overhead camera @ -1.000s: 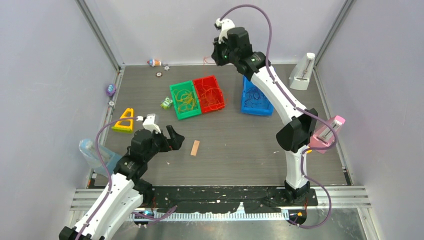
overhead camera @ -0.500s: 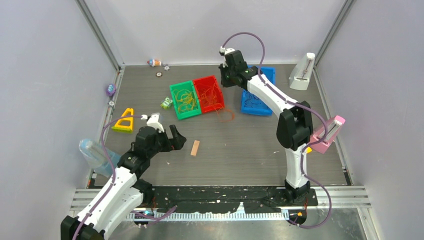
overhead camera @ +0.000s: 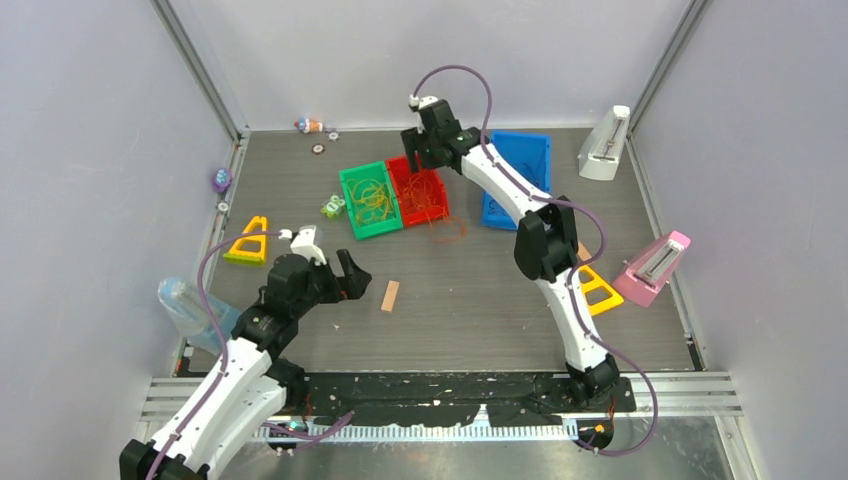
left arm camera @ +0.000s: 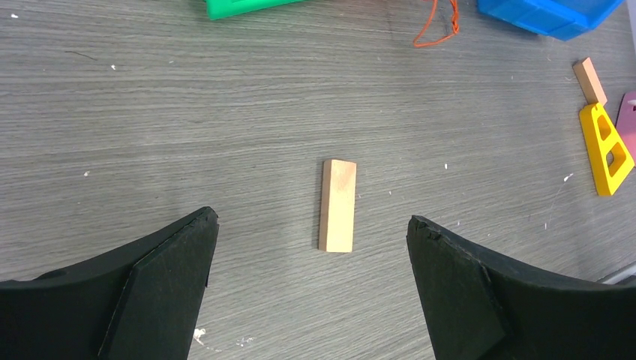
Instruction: Untangle the cables
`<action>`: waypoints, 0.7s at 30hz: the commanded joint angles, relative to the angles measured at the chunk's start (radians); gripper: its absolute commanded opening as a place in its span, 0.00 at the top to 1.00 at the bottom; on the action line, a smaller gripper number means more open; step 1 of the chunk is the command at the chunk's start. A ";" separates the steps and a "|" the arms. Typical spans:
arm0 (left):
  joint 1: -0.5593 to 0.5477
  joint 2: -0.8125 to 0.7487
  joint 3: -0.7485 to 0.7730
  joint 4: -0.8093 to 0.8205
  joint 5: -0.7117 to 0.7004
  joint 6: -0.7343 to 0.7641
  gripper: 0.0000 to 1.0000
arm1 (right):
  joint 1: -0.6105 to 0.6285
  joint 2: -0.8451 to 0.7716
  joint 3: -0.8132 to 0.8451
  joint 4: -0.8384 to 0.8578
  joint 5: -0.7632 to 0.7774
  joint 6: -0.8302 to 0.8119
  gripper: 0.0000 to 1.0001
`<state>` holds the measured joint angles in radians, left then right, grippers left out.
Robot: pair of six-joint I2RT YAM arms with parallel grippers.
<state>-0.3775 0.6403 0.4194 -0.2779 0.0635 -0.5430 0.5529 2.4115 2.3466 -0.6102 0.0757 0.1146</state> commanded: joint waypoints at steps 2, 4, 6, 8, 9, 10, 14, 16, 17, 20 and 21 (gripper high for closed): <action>-0.001 0.005 0.042 0.021 -0.003 0.009 0.02 | 0.005 -0.191 -0.170 0.029 0.021 -0.033 0.17; -0.001 0.007 0.041 0.024 -0.001 0.007 0.02 | 0.005 -0.282 -0.277 0.056 0.017 -0.041 0.11; -0.001 0.006 0.035 0.031 0.000 0.003 0.02 | 0.005 -0.373 -0.399 0.090 0.005 -0.046 0.06; -0.001 0.007 0.032 0.037 0.001 0.000 0.02 | 0.005 -0.454 -0.516 0.123 -0.007 -0.048 0.03; -0.001 0.007 0.030 0.039 0.003 0.000 0.02 | 0.006 -0.495 -0.553 0.138 -0.023 -0.050 0.02; -0.001 0.006 0.030 0.039 0.004 -0.001 0.02 | 0.006 -0.513 -0.615 0.145 -0.032 -0.052 0.01; -0.001 0.006 0.030 0.039 0.009 0.005 0.02 | 0.006 -0.590 -0.777 0.192 -0.103 -0.068 0.00; -0.001 0.005 0.031 0.039 0.009 0.008 0.02 | 0.005 -0.591 -0.823 0.200 -0.113 -0.077 0.00; -0.001 0.005 0.032 0.039 0.009 0.007 0.02 | 0.005 -0.590 -0.835 0.201 -0.114 -0.081 0.01; -0.001 0.003 0.031 0.039 0.012 0.006 0.02 | 0.006 -0.569 -0.873 0.209 -0.099 -0.088 0.02; -0.001 0.003 0.032 0.039 0.013 0.005 0.02 | 0.006 -0.562 -0.876 0.209 -0.085 -0.091 0.03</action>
<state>-0.3775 0.6479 0.4202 -0.2806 0.0647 -0.5426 0.5583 1.8225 1.5013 -0.4374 -0.0105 0.0509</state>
